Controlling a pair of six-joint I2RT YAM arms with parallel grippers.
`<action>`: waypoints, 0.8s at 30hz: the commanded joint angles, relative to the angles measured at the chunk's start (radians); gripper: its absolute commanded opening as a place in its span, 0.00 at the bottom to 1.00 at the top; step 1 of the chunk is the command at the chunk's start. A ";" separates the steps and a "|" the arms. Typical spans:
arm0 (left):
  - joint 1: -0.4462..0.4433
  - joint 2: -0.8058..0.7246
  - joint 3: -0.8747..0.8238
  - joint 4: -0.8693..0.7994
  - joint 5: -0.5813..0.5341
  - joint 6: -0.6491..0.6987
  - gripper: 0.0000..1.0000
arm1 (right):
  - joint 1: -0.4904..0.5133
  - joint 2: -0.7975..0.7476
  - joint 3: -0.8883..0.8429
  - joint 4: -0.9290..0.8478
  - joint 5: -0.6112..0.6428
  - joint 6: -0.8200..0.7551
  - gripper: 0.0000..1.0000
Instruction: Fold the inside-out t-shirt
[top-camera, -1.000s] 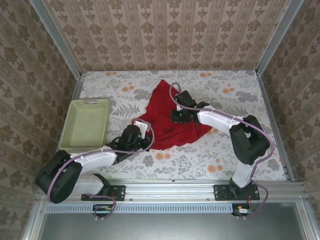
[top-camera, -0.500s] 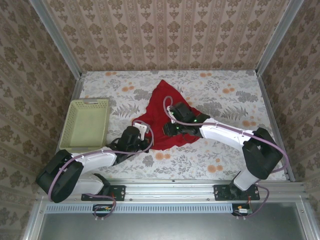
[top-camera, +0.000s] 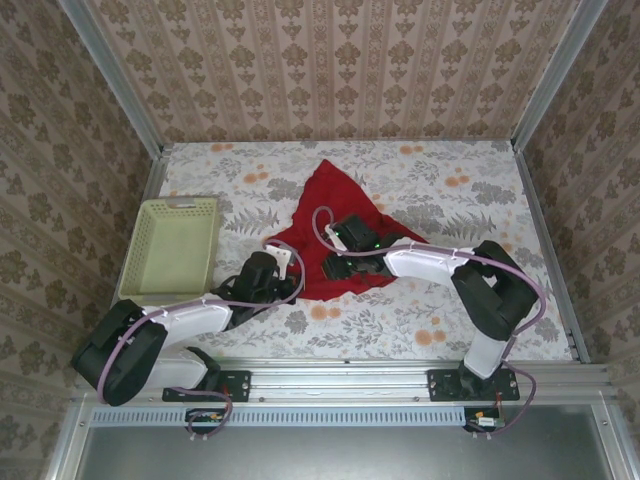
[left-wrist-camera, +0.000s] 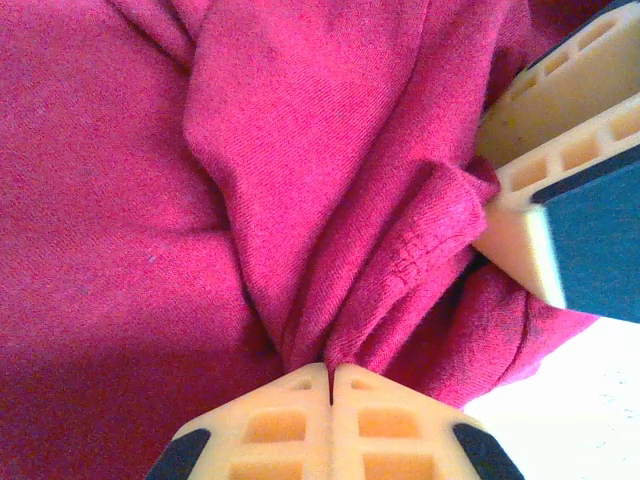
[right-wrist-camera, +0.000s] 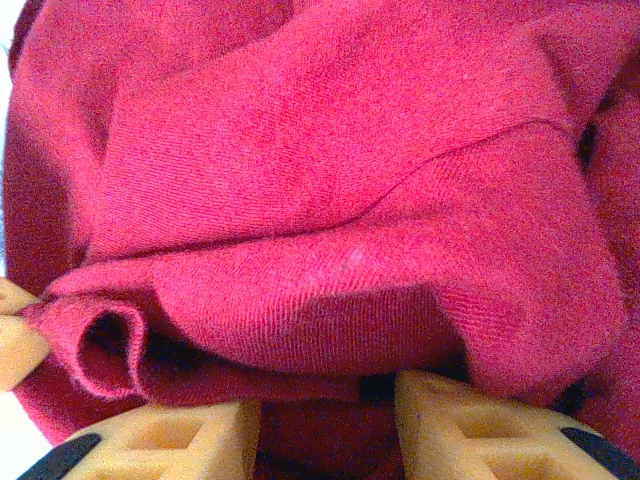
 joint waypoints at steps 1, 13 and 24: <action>0.008 -0.017 -0.018 -0.002 0.007 -0.019 0.00 | 0.004 0.020 0.045 0.022 -0.021 -0.036 0.41; 0.013 -0.042 -0.025 -0.015 0.013 -0.014 0.00 | 0.018 0.036 0.138 -0.042 0.039 -0.075 0.02; 0.036 -0.143 -0.017 -0.123 -0.004 0.009 0.32 | 0.035 -0.028 0.138 -0.075 0.021 -0.048 0.00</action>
